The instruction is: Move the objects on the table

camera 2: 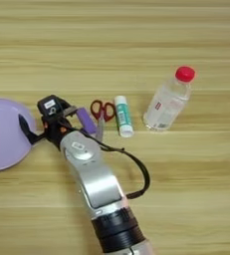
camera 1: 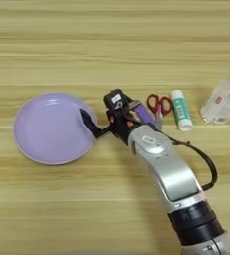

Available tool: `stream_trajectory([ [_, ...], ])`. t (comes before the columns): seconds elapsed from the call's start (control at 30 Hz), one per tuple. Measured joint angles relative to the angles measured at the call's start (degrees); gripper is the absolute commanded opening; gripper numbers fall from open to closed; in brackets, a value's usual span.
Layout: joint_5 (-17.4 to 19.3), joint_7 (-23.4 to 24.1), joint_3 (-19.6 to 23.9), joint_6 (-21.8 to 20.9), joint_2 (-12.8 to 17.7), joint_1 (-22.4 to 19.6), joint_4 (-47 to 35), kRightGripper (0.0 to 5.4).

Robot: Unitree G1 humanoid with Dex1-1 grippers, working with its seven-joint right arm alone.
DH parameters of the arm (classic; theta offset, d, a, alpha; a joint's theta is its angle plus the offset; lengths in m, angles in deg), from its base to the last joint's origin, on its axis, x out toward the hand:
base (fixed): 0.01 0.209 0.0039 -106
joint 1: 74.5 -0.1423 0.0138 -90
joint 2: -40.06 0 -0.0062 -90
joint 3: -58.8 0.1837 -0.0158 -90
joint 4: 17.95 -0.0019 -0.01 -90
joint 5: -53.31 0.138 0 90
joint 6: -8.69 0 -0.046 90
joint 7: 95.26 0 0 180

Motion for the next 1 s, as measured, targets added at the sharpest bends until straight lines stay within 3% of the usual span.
stream_trajectory([
  [0.4,-3.6,0.4,-1.3,-5.3,-2.5,-5.6,12.2,5.38],
  [0.63,-10.9,4.9,-3.0,-12.8,-1.9,-7.9,20.6,5.38],
  [0.8,-14.3,7.3,-3.1,-13.8,-1.8,-9.7,24.9,5.38],
  [1.0,-14.9,7.8,-2.3,-13.8,-1.7,-10.7,26.4,5.38],
])
